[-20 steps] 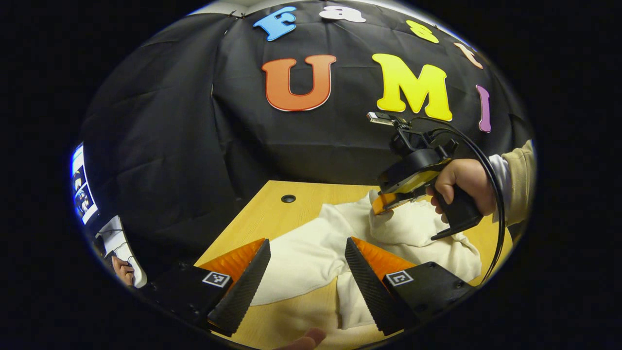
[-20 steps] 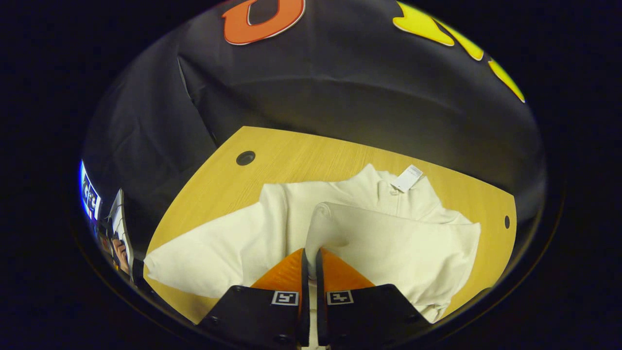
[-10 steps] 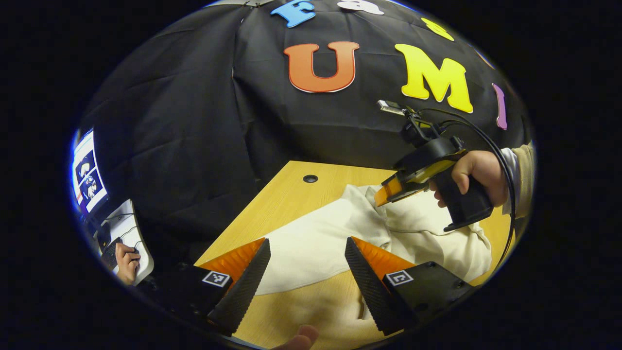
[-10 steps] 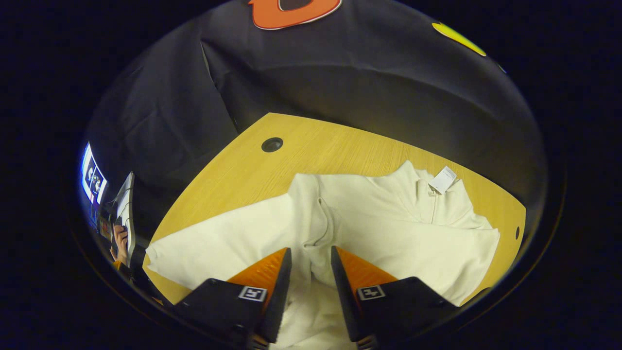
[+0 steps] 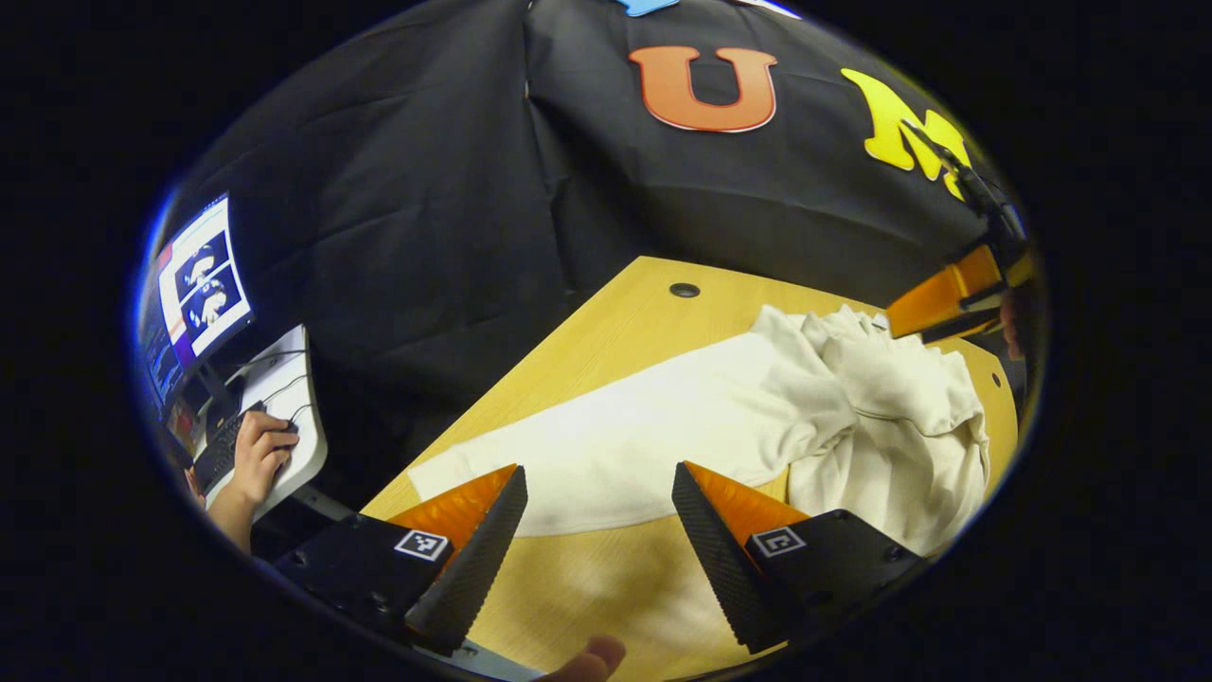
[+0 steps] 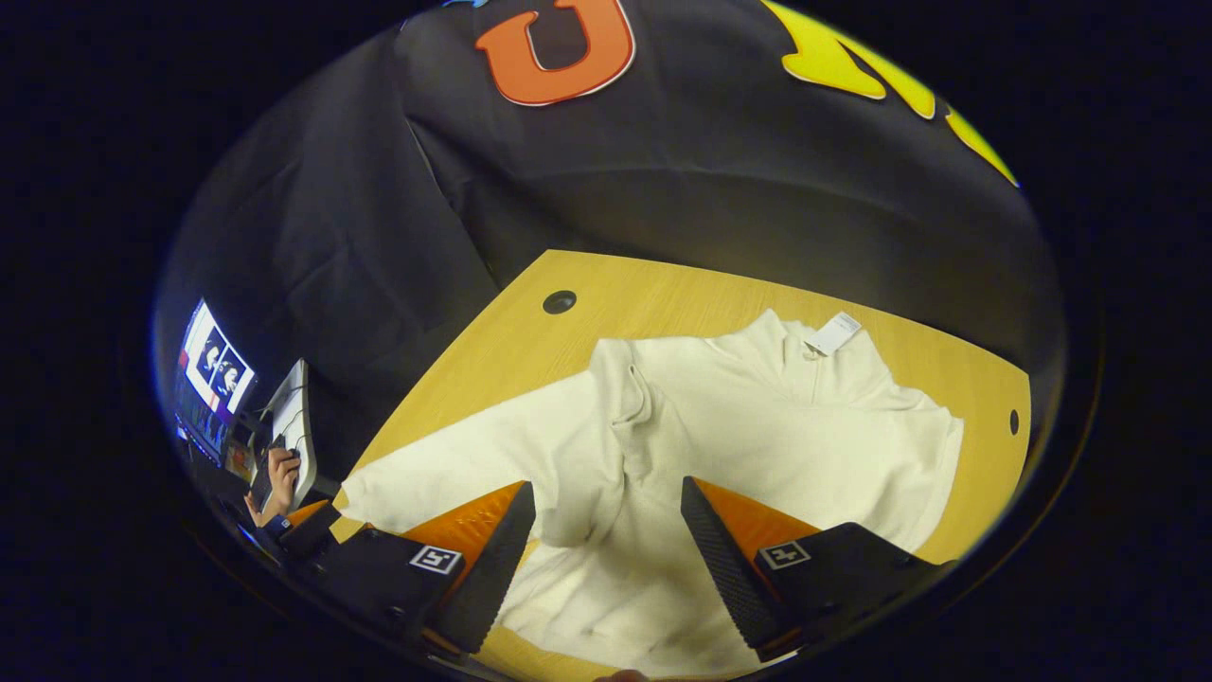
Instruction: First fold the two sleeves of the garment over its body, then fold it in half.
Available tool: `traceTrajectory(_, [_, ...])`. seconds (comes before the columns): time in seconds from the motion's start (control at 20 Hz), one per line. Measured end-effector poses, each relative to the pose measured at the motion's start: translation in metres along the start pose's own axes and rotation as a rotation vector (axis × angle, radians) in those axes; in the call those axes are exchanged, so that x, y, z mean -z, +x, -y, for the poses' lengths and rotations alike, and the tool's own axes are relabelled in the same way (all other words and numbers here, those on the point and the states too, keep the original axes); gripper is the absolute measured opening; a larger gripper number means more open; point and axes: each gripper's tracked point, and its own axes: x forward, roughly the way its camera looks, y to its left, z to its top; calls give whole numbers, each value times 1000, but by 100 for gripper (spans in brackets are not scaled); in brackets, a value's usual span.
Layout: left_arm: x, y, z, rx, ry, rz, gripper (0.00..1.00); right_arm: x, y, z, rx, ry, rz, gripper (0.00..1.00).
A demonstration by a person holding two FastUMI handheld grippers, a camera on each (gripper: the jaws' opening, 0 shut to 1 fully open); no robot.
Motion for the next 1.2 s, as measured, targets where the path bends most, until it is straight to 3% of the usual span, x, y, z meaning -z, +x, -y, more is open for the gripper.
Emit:
traceTrajectory(0.35, [17,5,-77,-237,-137,-109,99,56,-65,38,-11,21,-2,97])
traceTrajectory(0.5, [30,21,-103,-273,-260,-189,100,70,-96,50,-14,56,10,94])
traceTrajectory(0.55, [33,25,-112,-288,-278,-213,100,73,-105,54,-7,56,17,97])
traceTrajectory(0.7, [47,47,-128,-290,-323,-310,100,89,-126,61,10,66,9,94])
traceTrajectory(0.95, [68,69,-122,-223,-448,-478,98,116,-137,69,59,72,-38,97])
traceTrajectory(1.15, [65,77,-129,-224,-433,-523,95,121,-145,70,78,108,-34,94])
traceTrajectory(1.2, [63,77,-127,-218,-425,-534,96,123,-148,72,84,115,-34,97])
